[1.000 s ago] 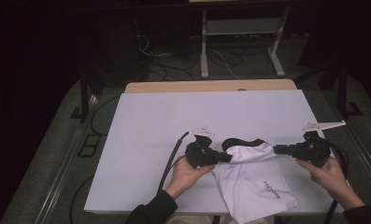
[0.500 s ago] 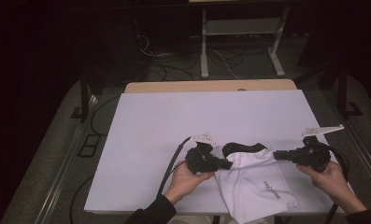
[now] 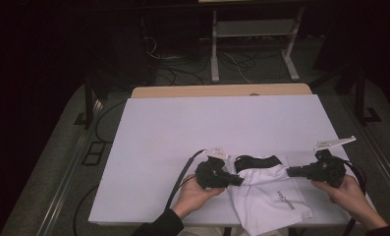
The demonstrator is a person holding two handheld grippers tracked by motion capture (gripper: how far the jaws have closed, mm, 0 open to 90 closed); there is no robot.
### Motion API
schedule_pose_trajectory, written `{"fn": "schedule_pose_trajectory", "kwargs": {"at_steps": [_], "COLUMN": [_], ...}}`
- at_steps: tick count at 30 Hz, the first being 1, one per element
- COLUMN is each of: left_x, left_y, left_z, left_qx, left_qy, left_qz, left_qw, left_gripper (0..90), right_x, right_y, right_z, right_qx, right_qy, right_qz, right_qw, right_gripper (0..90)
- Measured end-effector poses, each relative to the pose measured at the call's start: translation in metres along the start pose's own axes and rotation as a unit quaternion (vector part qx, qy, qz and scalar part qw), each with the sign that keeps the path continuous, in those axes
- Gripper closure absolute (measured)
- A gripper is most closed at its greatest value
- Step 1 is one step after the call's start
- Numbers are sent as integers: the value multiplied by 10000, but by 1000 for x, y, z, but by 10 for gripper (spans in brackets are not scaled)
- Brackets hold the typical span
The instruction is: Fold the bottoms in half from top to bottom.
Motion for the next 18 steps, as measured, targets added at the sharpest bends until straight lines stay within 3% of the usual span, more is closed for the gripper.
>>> {"fn": "schedule_pose_trajectory", "kwargs": {"at_steps": [15, 18], "left_x": [4, 4], "left_y": [4, 5], "left_z": [11, 12], "left_qx": [19, 40], "left_qy": [-159, -188], "left_qz": [106, 114], "left_qw": [9998, 9998], "left_gripper": [883, 883], "right_x": [0, -1], "right_y": [-5, -6], "right_z": [12, 13], "right_qx": [-4, 31], "right_qy": [-385, -472], "right_qz": [-98, -88], "right_qw": [9992, 9988], "right_gripper": [861, 793]}}
Point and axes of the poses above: each handheld gripper's, and its own axes: x roughly forward along the jaws, z roughly out of its underside, y roughly to its right, the point moved 10 cm from there along x, roughly forward along the jaws, and after that the axes turned 15 degrees about y, right-handed, at the moved point
